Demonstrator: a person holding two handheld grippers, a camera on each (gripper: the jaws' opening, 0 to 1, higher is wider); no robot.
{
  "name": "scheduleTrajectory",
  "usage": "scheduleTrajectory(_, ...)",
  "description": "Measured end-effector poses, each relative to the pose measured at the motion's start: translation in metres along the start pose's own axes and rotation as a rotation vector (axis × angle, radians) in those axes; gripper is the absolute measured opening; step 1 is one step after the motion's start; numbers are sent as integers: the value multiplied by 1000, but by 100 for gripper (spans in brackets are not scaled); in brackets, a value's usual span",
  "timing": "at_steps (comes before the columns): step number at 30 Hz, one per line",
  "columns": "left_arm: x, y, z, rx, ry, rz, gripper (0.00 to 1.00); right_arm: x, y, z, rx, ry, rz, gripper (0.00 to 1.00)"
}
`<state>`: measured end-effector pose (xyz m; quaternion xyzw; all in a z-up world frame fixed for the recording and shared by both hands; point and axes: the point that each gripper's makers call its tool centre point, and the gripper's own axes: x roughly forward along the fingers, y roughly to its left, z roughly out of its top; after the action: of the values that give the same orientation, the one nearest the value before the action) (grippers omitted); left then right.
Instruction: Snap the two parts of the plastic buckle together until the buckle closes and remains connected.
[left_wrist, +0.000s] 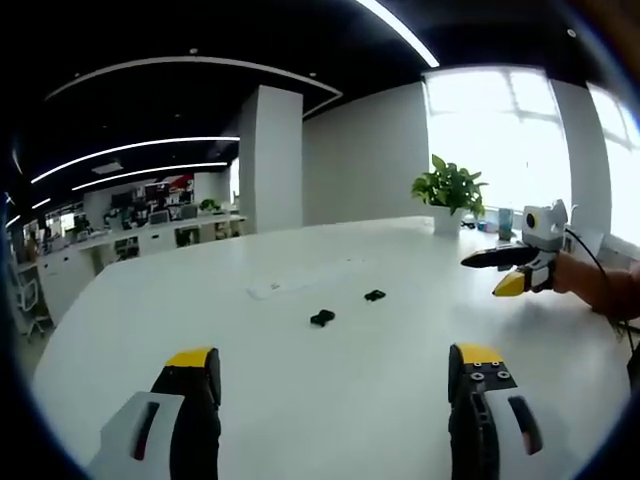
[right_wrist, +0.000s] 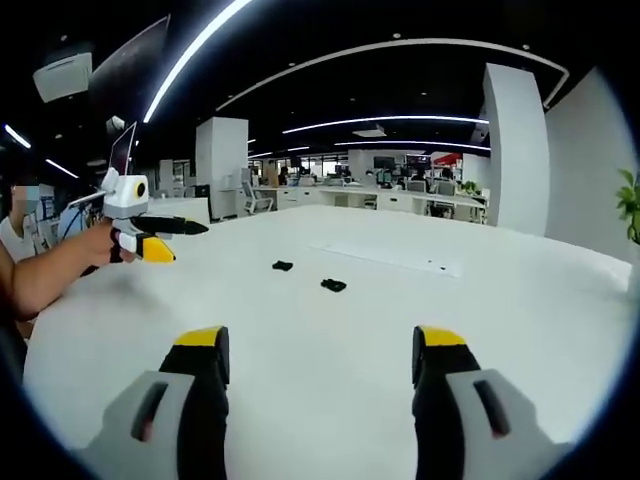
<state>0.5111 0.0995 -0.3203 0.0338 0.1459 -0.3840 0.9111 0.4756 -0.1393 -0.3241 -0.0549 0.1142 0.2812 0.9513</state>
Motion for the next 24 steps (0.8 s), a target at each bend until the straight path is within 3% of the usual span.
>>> scheduleTrajectory(3,-4,-2,2,-3,-7,0,97,-1,0,3,-3,0,0,74)
scheduleTrajectory(6,-8,-4,4,-17,-6,-10,88,-4,1,7,-9,-8,-5,74)
scheduleTrajectory(8,-9,0,9,-51,-28,11,91,-4,2,7,-8,-8,-5,74)
scheduleTrajectory(24,-11,-4,15,-45,-45,4,94,-3,-1,9,16,-10,-11,74)
